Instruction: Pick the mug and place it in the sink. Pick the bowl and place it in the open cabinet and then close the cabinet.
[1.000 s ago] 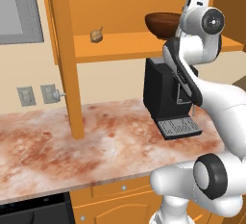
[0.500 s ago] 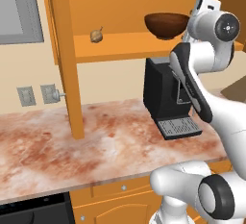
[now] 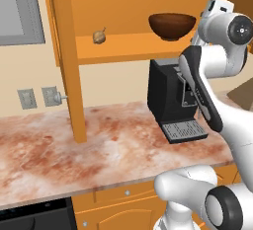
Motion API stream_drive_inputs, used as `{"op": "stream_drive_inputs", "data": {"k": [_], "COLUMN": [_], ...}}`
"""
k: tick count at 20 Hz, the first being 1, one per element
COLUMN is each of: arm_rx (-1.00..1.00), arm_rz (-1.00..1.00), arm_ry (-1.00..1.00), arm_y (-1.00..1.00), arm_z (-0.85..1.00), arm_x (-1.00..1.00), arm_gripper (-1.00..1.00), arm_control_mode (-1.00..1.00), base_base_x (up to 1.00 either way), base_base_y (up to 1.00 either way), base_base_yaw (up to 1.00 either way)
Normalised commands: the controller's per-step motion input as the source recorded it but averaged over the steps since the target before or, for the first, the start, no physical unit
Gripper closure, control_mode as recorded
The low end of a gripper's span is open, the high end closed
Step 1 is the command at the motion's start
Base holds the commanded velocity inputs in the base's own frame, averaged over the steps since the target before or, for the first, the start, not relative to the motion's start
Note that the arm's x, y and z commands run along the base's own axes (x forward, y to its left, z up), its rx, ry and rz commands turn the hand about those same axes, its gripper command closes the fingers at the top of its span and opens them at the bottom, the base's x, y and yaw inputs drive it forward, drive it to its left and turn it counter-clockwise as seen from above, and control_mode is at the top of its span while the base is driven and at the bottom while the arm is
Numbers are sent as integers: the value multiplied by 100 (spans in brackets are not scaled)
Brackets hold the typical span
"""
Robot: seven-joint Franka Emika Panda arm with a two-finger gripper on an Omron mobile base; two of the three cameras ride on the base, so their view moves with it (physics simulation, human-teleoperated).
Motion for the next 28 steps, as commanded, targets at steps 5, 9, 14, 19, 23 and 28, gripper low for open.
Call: {"op": "stream_drive_inputs", "data": {"k": [5,9,14,19,23,28], "arm_rx": [12,14,15,11,5,1], "arm_rz": [-12,-13,-14,-15,-17,-17], "arm_ry": [7,8,8,5,3,0], "arm_y": [-15,-16,-13,-7,0,-11], "arm_z": [0,0,-1,-13,-20,-17], "arm_x": [-54,-51,-43,-38,-27,-16], "arm_gripper": [-100,-100,-100,-100,-100,-100], "arm_control_mode": [-100,-100,-100,-100,-100,-100], "base_base_x": [0,0,0,0,0,0], "base_base_y": [0,0,0,0,0,0], "base_base_yaw": [0,0,0,0,0,0]}}
